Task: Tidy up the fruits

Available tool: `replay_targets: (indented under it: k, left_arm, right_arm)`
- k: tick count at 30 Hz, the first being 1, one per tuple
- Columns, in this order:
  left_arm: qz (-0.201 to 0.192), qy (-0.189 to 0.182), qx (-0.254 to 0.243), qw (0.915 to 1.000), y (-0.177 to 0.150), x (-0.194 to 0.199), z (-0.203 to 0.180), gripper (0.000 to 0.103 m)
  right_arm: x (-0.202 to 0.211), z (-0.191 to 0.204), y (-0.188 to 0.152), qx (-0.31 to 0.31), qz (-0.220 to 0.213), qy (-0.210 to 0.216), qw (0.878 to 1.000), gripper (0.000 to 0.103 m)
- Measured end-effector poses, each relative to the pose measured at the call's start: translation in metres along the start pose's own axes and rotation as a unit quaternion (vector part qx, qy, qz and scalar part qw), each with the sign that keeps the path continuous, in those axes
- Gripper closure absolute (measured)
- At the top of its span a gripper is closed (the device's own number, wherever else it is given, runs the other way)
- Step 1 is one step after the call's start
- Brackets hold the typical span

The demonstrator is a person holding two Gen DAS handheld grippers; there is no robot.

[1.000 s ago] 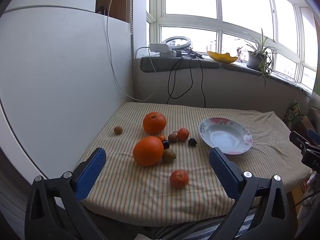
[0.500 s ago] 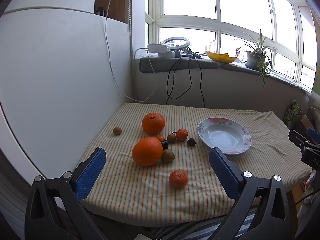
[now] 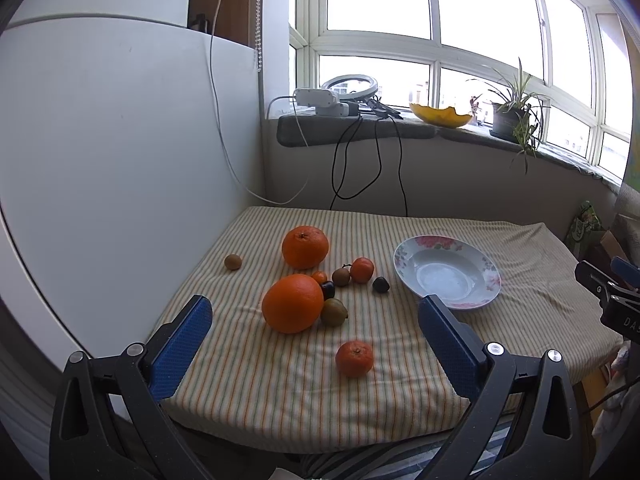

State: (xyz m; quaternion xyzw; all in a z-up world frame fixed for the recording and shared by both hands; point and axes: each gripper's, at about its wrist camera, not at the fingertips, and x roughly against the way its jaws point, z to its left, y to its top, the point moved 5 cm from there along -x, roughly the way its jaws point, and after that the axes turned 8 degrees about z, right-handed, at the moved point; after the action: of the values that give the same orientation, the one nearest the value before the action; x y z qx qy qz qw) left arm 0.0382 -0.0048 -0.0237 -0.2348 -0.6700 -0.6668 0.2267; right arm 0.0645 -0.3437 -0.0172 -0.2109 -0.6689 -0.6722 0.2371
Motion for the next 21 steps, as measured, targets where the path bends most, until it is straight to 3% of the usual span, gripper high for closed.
replay_targets:
  k: [21]
  left_arm:
    - [-0.001, 0.0, 0.001, 1.0, 0.0005, 0.0008, 0.0001, 0.001]
  right_arm:
    - [-0.0009, 0.0027, -0.0005, 0.0, 0.004, 0.003, 1.0, 0.0]
